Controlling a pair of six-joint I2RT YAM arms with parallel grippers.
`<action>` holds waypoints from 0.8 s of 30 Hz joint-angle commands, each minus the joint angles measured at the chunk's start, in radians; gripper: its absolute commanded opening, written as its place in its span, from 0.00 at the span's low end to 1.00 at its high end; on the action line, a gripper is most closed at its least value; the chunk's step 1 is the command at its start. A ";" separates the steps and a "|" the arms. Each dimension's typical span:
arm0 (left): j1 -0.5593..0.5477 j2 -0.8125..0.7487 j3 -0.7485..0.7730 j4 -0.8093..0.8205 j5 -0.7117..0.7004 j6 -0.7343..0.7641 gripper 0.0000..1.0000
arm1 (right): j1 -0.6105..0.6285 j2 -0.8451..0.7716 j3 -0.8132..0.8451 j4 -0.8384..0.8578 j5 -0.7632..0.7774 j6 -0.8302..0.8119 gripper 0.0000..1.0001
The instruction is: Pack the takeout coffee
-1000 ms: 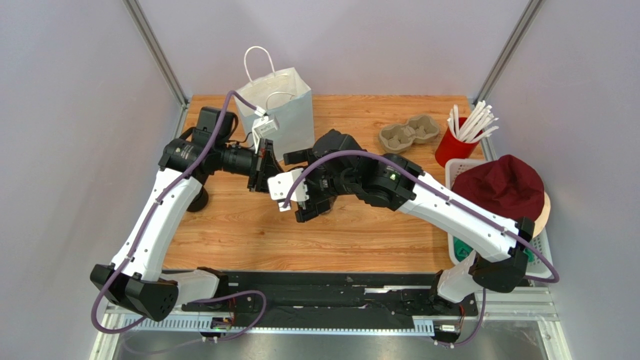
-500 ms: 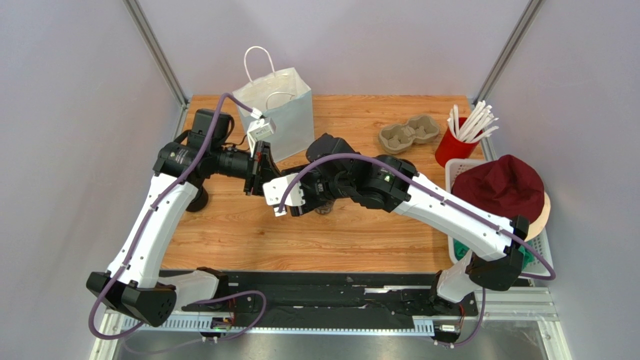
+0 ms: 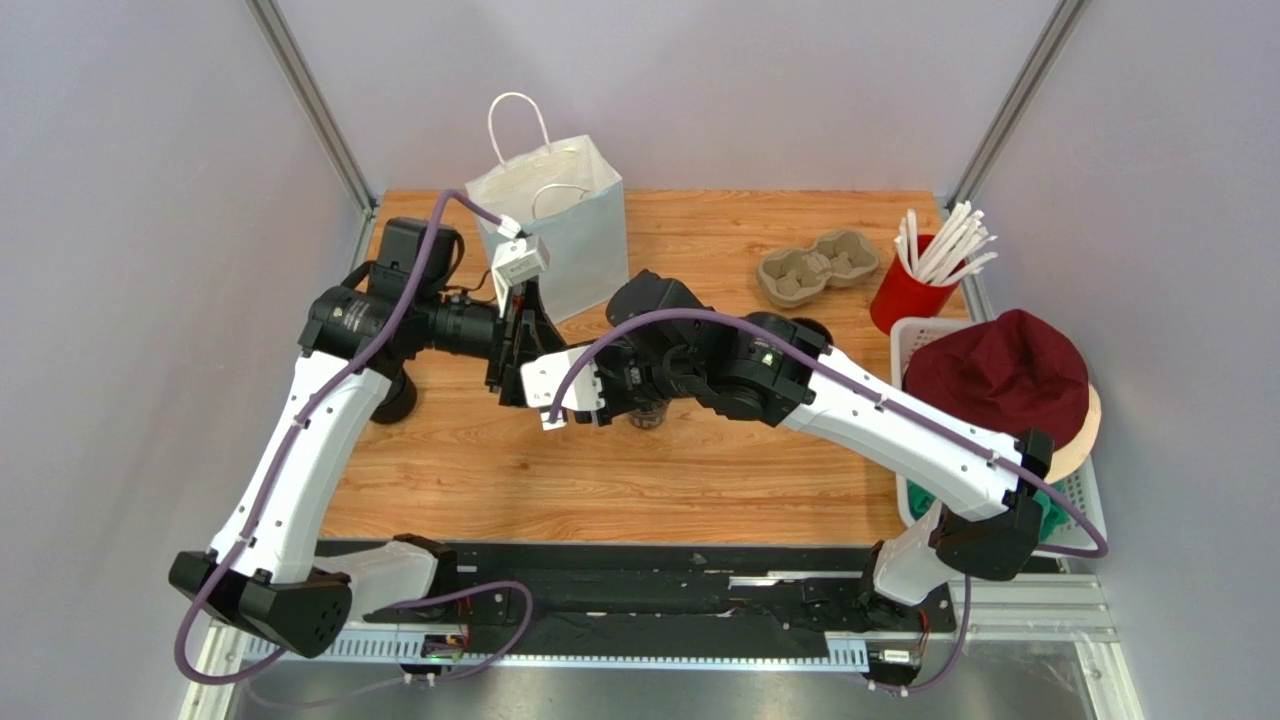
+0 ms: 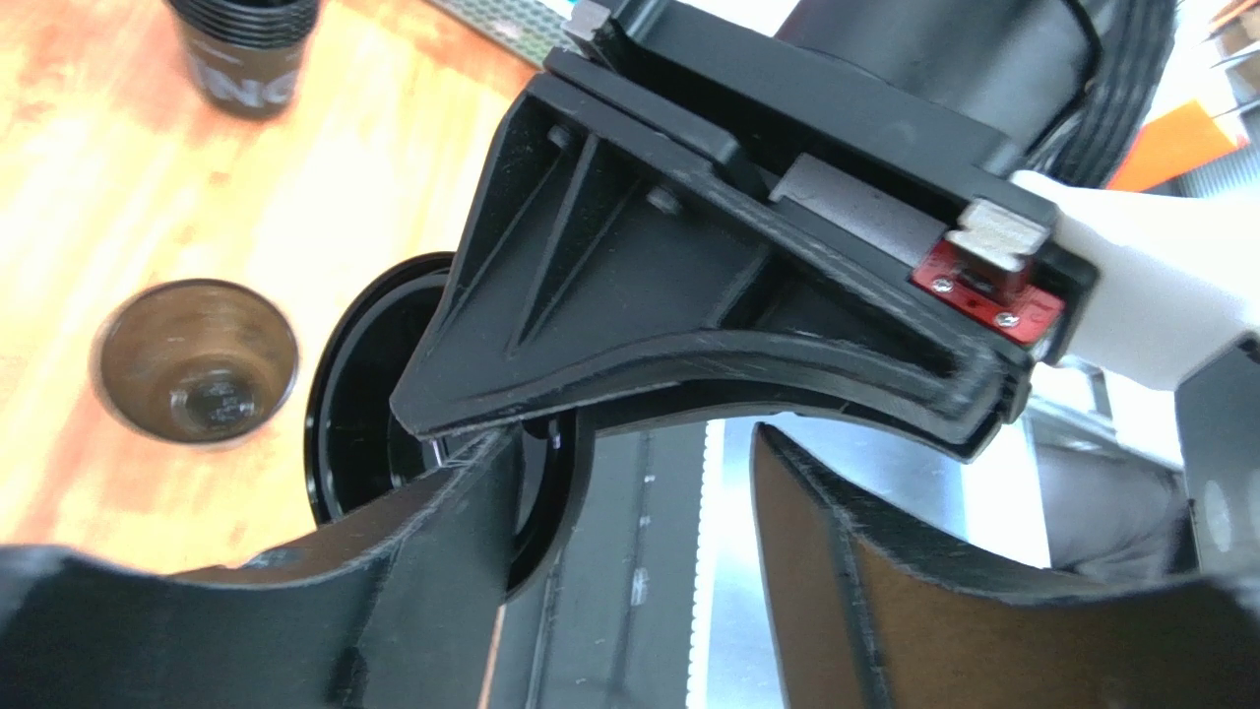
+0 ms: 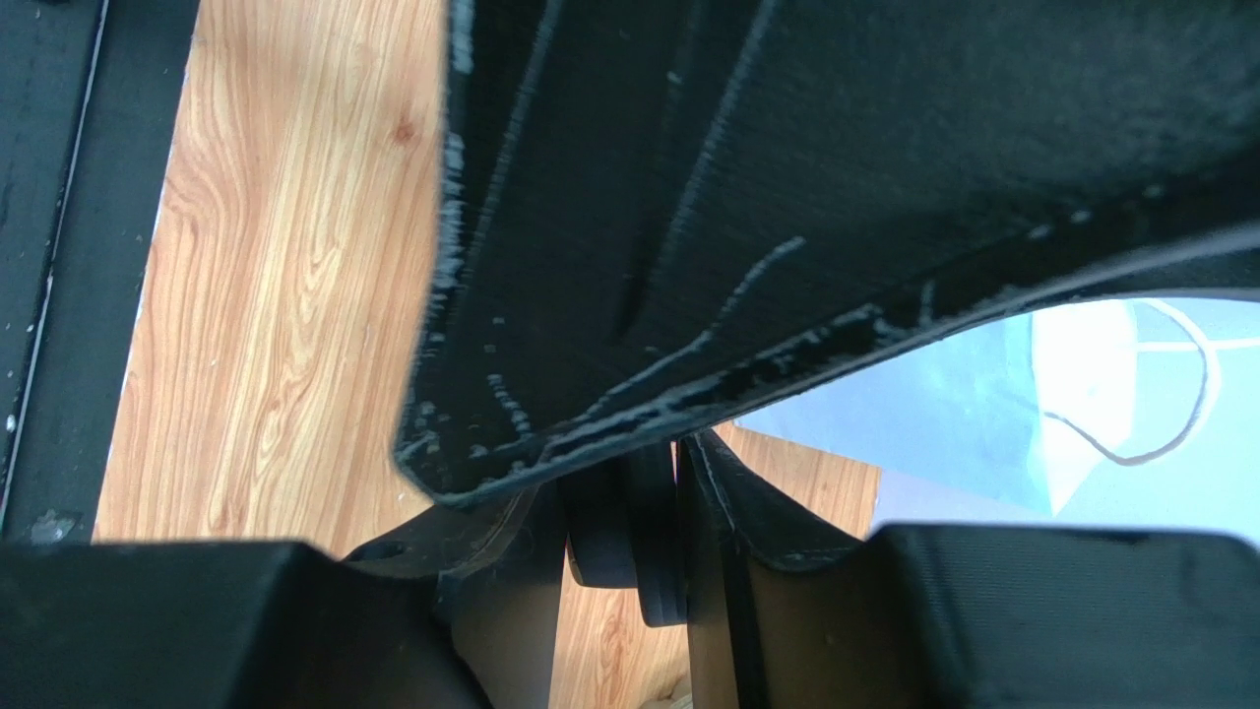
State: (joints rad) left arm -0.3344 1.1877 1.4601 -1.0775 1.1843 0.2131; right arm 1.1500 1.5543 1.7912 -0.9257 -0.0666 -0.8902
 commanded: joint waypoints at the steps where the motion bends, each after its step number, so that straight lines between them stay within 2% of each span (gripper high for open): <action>1: -0.003 -0.028 0.112 -0.037 -0.080 0.078 0.72 | 0.005 -0.031 -0.022 0.093 0.033 0.030 0.34; 5: -0.002 -0.031 0.216 -0.032 -0.178 0.082 0.78 | 0.005 -0.054 -0.053 0.100 0.024 0.040 0.34; 7: -0.002 -0.057 0.220 0.028 -0.260 0.074 0.82 | 0.005 -0.062 -0.068 0.102 0.011 0.054 0.35; 8: -0.002 -0.065 0.220 0.046 -0.290 0.075 0.88 | 0.005 -0.071 -0.072 0.100 0.008 0.060 0.36; 11: 0.015 -0.102 0.172 0.117 -0.380 0.083 0.92 | -0.006 -0.102 -0.090 0.105 -0.002 0.083 0.36; 15: 0.058 -0.125 0.076 0.189 -0.373 0.078 0.92 | -0.062 -0.141 -0.087 0.128 -0.065 0.154 0.33; 19: 0.083 -0.125 -0.035 0.252 -0.350 0.071 0.92 | -0.153 -0.187 -0.087 0.137 -0.180 0.217 0.19; 24: 0.101 -0.105 -0.141 0.322 -0.270 0.068 0.93 | -0.222 -0.233 -0.102 0.156 -0.258 0.284 0.19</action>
State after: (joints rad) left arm -0.2504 1.0740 1.3731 -0.8619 0.8463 0.2749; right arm 0.9684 1.3796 1.6985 -0.8333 -0.2119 -0.7021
